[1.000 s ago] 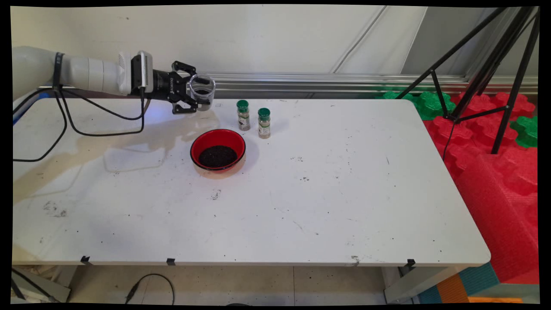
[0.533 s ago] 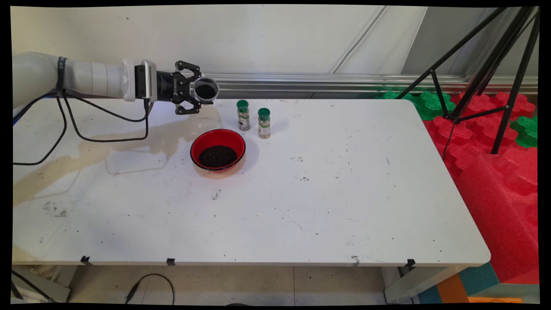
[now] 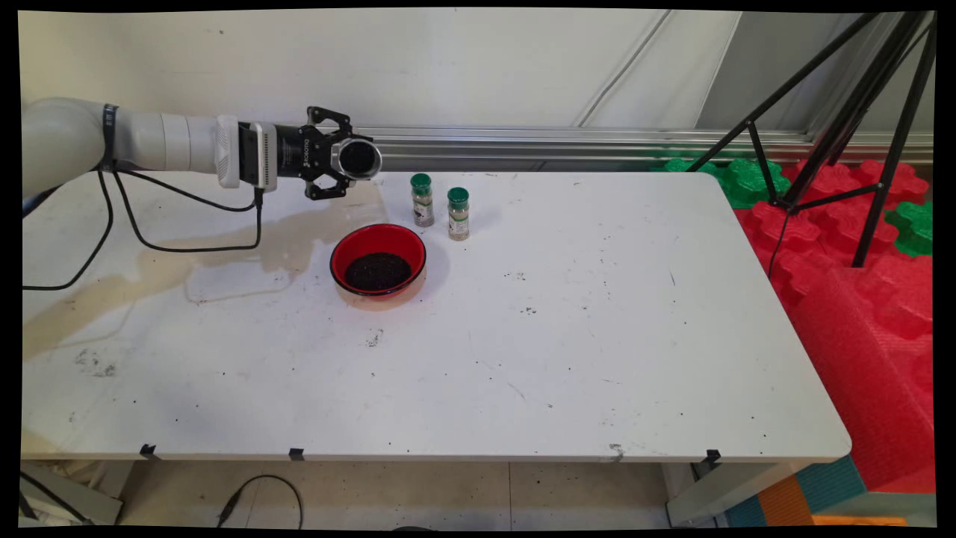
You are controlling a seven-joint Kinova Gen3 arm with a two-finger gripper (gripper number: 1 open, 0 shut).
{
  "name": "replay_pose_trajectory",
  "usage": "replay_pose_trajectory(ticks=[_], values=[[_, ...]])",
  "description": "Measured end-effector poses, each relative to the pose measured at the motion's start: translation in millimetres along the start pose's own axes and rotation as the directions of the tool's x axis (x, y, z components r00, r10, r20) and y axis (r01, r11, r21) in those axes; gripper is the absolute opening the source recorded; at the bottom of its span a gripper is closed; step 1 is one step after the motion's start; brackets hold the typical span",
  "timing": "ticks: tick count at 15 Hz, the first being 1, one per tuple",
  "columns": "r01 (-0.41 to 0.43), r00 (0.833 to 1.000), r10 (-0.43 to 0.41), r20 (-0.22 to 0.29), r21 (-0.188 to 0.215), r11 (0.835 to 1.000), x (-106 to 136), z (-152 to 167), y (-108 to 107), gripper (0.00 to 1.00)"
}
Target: Pour the black seasoning powder in the red bowl
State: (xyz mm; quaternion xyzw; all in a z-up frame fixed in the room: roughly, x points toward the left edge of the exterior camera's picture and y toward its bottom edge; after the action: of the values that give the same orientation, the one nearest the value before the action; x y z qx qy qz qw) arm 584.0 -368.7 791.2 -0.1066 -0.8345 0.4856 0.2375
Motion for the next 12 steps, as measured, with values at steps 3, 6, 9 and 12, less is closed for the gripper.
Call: replay_pose_trajectory(ticks=[3,6,9,12], values=[[-0.067,0.998,0.067,0.007,0.008,0.998,1.9,1.0,1.6,0.00],[-0.152,0.988,0.152,0.012,0.015,0.988,4.3,2.1,3.3,0.00],[-0.222,0.975,0.221,0.014,0.020,0.975,6.1,2.6,4.5,0.00],[-0.299,0.954,0.298,0.014,0.024,0.954,7.8,3.3,5.4,0.00]])
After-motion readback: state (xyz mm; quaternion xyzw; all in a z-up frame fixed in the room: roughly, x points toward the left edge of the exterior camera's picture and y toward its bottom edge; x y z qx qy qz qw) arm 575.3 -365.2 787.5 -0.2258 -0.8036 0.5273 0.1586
